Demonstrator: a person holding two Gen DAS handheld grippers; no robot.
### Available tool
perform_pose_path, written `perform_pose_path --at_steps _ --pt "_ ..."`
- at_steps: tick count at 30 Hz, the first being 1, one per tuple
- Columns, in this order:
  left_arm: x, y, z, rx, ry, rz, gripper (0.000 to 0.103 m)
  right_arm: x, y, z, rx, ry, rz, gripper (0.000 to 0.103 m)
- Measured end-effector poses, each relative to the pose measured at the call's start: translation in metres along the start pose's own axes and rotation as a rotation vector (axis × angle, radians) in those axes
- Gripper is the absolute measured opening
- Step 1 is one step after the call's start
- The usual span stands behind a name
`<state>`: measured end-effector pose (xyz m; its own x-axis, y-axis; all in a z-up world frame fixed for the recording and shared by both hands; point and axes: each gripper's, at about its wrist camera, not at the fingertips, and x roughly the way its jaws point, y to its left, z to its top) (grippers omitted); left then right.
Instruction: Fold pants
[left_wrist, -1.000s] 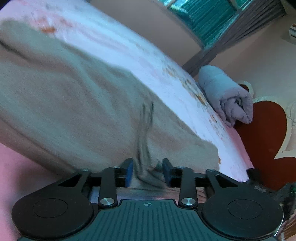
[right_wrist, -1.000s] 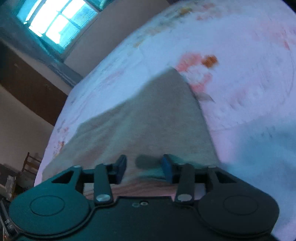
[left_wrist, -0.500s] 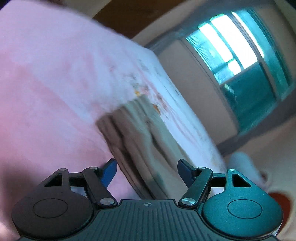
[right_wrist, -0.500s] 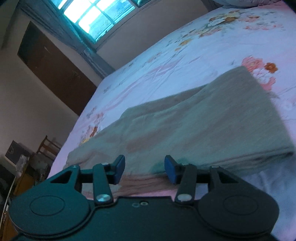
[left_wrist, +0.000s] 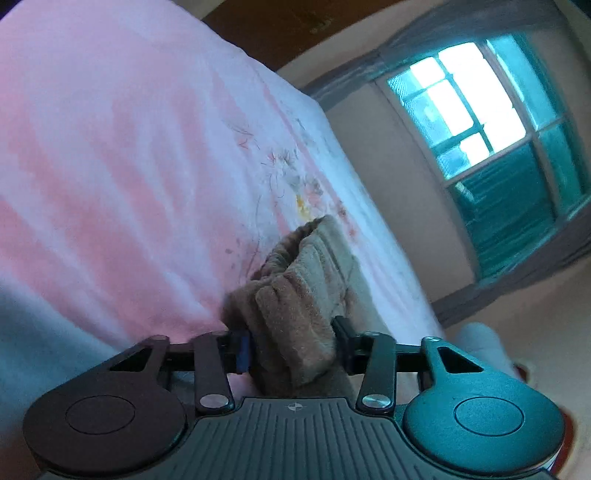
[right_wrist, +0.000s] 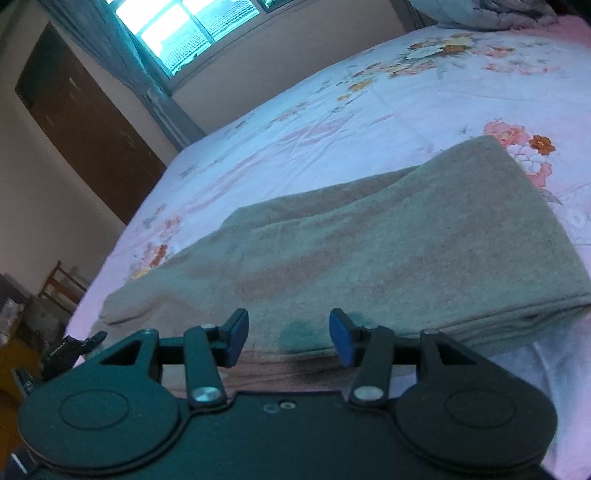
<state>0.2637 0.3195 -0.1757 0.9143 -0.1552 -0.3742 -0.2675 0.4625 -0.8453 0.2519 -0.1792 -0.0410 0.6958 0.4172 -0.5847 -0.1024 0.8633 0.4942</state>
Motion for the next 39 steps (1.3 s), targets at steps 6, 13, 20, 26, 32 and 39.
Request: perform_pose_path --at_steps 6,13,20,26,32,39 --pt "-0.027 -0.024 0.006 0.063 -0.039 -0.07 0.039 0.013 0.048 -0.017 -0.232 -0.043 -0.055 0.063" --pt "-0.046 -0.068 0.018 0.184 -0.04 -0.128 0.039 0.064 0.085 -0.068 -0.659 0.01 -0.34 0.07" --pt "-0.07 -0.099 0.021 0.239 -0.036 -0.161 0.039 0.054 0.083 -0.074 -0.696 0.0 -0.36 0.072" --pt "-0.074 -0.163 0.01 0.316 -0.04 -0.234 0.038 0.028 0.069 -0.06 -0.56 -0.089 -0.237 0.065" --pt "-0.041 -0.265 -0.054 0.465 0.083 -0.332 0.036 -0.051 -0.001 -0.032 -0.32 -0.252 -0.148 0.076" --pt "0.019 -0.366 -0.227 0.756 0.328 -0.426 0.036 -0.113 -0.114 -0.002 -0.007 -0.348 -0.209 0.076"
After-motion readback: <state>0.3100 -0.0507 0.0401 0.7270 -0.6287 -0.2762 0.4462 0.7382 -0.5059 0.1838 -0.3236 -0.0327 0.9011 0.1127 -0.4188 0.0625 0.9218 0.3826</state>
